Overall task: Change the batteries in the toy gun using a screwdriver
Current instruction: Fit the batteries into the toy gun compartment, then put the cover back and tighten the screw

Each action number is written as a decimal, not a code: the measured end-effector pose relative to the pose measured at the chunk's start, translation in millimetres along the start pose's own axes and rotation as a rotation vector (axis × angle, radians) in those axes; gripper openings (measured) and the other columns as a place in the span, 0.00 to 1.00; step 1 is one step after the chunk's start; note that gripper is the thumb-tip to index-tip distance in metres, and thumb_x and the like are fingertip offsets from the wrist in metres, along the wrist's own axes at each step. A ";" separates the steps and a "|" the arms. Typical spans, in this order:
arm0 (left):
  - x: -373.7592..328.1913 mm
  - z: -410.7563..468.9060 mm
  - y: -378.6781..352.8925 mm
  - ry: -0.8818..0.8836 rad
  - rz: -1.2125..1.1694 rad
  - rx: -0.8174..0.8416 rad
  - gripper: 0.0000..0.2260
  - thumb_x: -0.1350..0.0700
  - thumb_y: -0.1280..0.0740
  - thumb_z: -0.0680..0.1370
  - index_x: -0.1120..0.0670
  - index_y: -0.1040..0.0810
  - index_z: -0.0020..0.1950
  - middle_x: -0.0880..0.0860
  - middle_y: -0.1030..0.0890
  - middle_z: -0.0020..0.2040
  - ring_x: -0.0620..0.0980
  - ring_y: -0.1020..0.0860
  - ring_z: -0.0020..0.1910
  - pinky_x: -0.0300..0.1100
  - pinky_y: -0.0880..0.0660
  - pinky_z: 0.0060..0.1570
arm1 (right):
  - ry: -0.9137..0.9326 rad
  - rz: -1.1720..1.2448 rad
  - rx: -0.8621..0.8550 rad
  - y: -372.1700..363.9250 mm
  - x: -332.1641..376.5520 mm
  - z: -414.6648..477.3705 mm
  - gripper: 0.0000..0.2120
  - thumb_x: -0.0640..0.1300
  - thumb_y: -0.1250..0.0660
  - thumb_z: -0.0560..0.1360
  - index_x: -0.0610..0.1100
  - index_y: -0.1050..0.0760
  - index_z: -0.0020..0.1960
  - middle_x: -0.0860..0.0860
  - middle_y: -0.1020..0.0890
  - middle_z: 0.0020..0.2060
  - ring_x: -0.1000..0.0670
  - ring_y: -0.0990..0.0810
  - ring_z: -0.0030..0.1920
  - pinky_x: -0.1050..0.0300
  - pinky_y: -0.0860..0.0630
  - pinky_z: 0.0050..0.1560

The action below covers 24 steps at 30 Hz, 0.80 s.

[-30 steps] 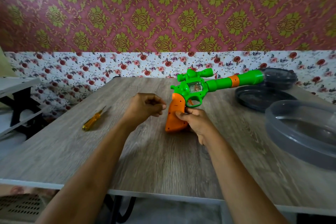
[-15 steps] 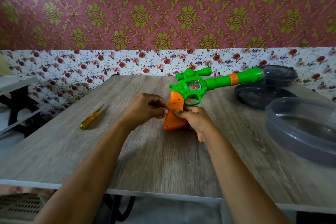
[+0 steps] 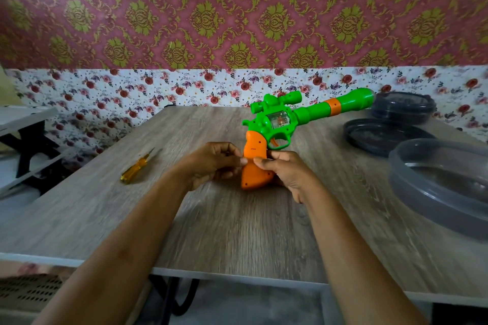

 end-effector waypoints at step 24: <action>14.5 -40.8 129.4 0.481 1.124 -0.899 0.16 0.49 0.35 0.78 0.57 0.25 0.61 0.63 0.30 0.67 0.65 0.38 0.70 0.61 0.40 0.68 | -0.034 0.087 -0.005 0.2 -2.5 2.9 0.15 0.37 0.33 0.73 0.39 0.24 0.60 0.46 0.20 0.52 0.49 0.23 0.54 0.50 0.29 0.64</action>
Point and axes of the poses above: each hand's wrist, its own z-axis towards the middle knuckle, its own y-axis out of the back of the hand, x = y × z, the point moved 6 cm from there along z, towards the middle knuckle
